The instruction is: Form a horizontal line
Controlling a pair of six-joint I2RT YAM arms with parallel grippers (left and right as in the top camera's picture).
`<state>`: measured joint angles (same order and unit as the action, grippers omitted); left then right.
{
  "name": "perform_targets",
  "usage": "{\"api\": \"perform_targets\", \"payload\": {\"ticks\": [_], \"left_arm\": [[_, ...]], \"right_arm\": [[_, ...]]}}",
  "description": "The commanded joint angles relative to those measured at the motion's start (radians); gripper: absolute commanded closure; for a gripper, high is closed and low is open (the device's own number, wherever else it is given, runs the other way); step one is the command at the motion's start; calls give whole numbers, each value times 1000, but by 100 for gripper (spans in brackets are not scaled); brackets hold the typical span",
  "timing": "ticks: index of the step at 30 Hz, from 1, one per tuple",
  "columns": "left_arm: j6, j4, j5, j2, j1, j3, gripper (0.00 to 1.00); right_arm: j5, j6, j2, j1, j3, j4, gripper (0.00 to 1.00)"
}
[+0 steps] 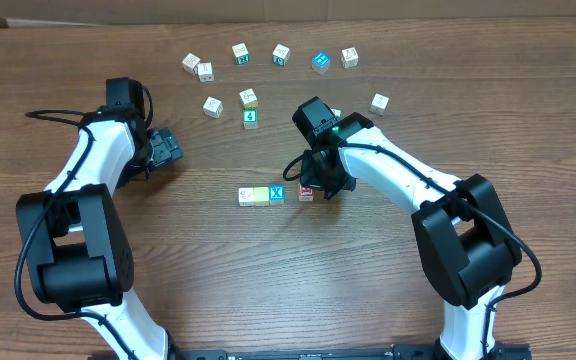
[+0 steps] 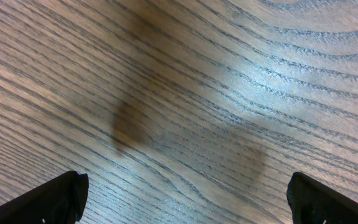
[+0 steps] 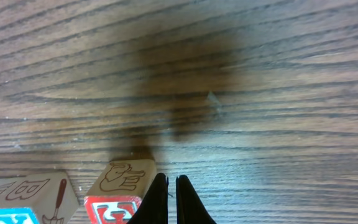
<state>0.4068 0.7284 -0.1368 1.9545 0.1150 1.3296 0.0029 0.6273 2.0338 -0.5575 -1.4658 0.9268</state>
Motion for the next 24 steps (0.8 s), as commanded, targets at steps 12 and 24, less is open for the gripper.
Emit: {"api": "perform_targets", "payload": {"ticks": [12, 24], "left_arm": [[-26, -1, -12, 3, -3, -1, 0], [-26, -1, -12, 3, -3, -1, 0]], "right_arm": [[-46, -7, -11, -20, 6, -19, 96], [29, -6, -11, -20, 6, 0, 96]]}}
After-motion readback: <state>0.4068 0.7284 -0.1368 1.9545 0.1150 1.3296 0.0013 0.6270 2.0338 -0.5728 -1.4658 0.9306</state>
